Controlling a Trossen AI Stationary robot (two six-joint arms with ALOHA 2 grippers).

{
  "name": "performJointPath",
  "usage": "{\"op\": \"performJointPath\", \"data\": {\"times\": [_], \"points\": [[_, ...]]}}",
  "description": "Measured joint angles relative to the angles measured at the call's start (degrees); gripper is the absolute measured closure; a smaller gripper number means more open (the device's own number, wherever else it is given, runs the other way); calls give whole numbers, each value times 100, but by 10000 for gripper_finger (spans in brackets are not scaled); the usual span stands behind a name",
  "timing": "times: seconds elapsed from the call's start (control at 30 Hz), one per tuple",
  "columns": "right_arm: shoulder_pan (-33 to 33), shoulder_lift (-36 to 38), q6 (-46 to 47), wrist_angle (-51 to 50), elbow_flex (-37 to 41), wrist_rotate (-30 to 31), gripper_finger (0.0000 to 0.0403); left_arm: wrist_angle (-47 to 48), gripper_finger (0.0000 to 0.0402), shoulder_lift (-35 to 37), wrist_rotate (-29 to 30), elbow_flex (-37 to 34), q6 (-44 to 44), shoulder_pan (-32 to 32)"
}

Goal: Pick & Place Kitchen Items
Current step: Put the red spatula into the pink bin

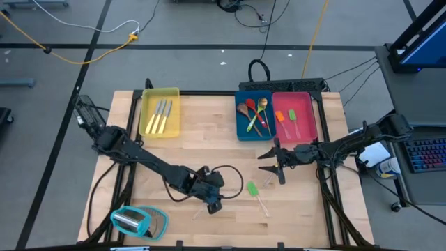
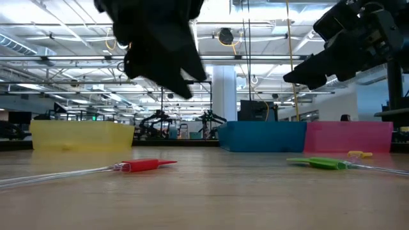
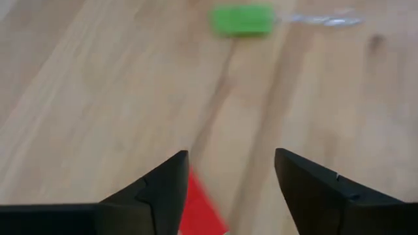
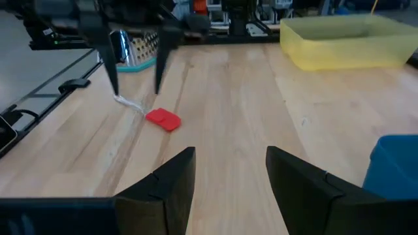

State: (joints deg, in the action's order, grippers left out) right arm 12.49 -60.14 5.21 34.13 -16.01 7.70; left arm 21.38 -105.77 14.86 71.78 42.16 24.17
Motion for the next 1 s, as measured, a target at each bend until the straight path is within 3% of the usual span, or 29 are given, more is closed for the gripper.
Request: {"op": "performJointPath", "data": {"times": [0.23, 0.73, 1.0], "points": [[0, 0, -208, 39, 0, 1, 222, 921, 154, -86, 16, -5, 704, 31], [0, 0, -337, 81, 2, 0, 224, 667, 153, -801, 38, -51, 1043, 148], [0, 2, -337, 85, 2, -20, 218, 810, 153, -680, 15, -59, 1077, 158]]}}
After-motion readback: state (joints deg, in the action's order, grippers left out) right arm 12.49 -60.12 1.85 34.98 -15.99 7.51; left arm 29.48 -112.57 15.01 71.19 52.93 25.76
